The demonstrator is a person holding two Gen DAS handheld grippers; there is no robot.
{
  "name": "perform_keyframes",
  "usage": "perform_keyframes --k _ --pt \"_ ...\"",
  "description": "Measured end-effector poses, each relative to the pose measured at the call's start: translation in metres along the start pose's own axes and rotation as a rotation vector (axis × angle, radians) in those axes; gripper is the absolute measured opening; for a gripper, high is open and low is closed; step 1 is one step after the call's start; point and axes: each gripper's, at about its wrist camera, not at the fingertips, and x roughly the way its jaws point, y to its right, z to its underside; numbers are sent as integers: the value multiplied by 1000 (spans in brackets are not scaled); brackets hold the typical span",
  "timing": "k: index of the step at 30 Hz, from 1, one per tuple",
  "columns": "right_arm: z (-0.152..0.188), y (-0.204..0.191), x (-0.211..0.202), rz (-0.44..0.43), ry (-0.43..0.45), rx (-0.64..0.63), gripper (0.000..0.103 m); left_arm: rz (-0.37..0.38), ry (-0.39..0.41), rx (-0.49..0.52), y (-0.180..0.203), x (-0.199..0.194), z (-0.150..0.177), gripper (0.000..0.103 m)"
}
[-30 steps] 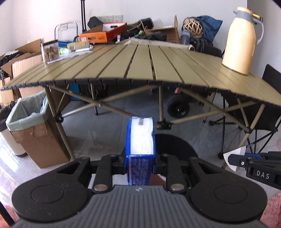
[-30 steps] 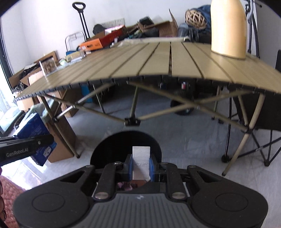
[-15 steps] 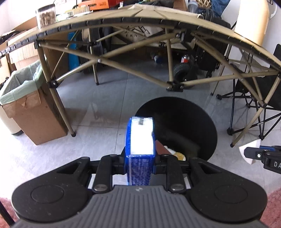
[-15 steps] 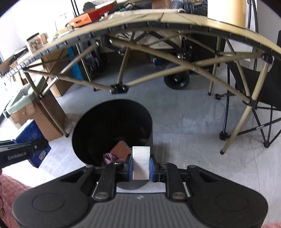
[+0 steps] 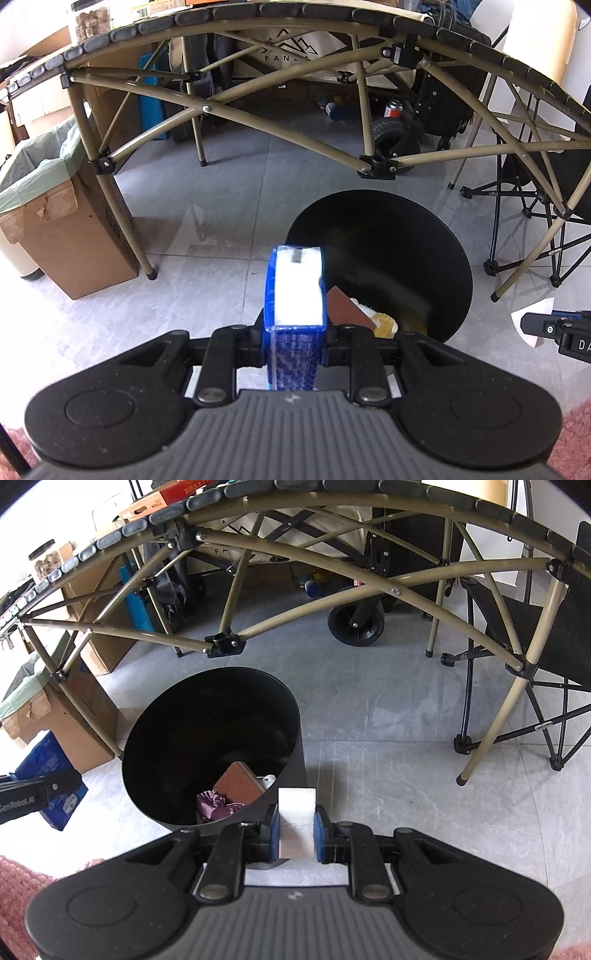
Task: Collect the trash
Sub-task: 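Lower the left gripper into the bin and open it to drop the tissue pack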
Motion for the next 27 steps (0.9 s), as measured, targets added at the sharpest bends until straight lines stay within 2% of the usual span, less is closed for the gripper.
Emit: perform_keyframes --k 7,17,21,27 --pt "-2 12 3 15 2 38 18 11 -15 15 15 12 -13 23" --pt "1 48 6 35 6 140 18 51 -51 62 64 35 -35 23" --pt "2 59 5 32 14 173 18 65 -38 79 80 43 -48 23" --pt "2 72 6 38 22 223 18 58 -65 50 88 59 -64 23"
